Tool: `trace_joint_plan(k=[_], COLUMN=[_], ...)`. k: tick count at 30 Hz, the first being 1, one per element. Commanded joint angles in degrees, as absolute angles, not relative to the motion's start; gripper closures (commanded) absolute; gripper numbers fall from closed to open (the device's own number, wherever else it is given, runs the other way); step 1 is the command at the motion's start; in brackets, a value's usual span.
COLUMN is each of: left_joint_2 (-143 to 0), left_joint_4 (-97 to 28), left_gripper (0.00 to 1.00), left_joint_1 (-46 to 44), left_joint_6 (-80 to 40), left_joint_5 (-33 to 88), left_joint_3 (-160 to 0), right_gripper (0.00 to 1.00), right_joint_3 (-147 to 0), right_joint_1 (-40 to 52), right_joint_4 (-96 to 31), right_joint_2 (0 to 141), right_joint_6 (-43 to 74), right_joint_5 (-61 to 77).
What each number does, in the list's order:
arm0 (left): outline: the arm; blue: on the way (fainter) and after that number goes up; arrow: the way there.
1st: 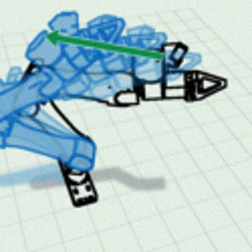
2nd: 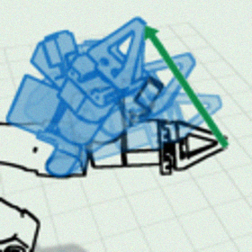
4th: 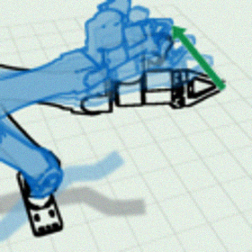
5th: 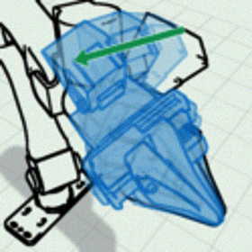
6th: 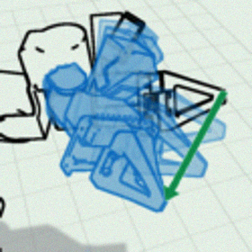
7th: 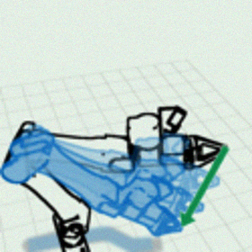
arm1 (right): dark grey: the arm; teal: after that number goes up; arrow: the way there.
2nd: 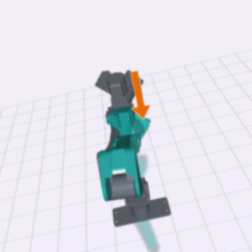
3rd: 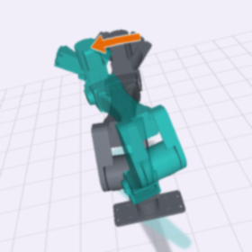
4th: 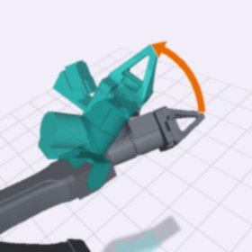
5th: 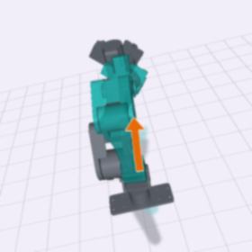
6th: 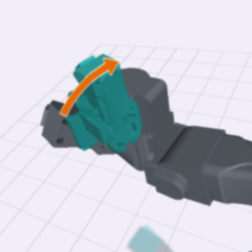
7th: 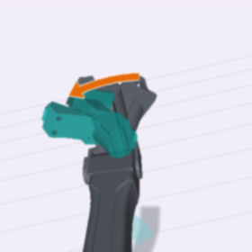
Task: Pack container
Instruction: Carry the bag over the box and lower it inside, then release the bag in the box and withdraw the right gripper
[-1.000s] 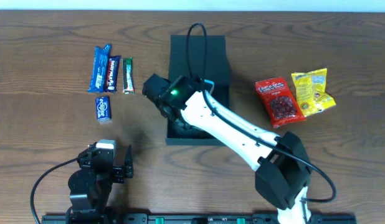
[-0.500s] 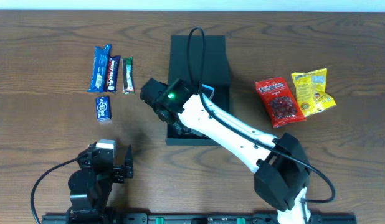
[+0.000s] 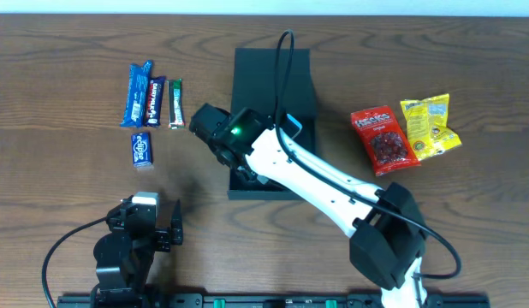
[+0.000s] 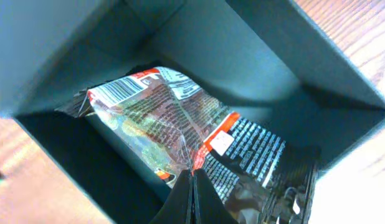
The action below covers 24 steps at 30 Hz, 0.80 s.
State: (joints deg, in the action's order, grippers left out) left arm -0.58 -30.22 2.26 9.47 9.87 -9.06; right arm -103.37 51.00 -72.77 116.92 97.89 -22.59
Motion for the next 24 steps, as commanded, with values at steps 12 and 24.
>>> trace_joint_plan(k=[12, 24], left_joint_2=[-0.3, -0.3], left_joint_4=[-30.2, -30.2], left_gripper=[0.05, 0.05], left_joint_1=[2.6, 2.6], left_joint_6=[10.3, 10.3], left_joint_5=[9.7, 9.7], left_joint_3=[-8.3, -8.3], right_gripper=[0.01, 0.99], right_joint_3=[-104.2, -104.9], right_joint_1=[49.6, 45.5], right_joint_4=[-62.7, -62.3], right_joint_2=[116.3, 115.4], right_joint_6=[72.9, 48.1], right_joint_5=[-25.5, -20.1])
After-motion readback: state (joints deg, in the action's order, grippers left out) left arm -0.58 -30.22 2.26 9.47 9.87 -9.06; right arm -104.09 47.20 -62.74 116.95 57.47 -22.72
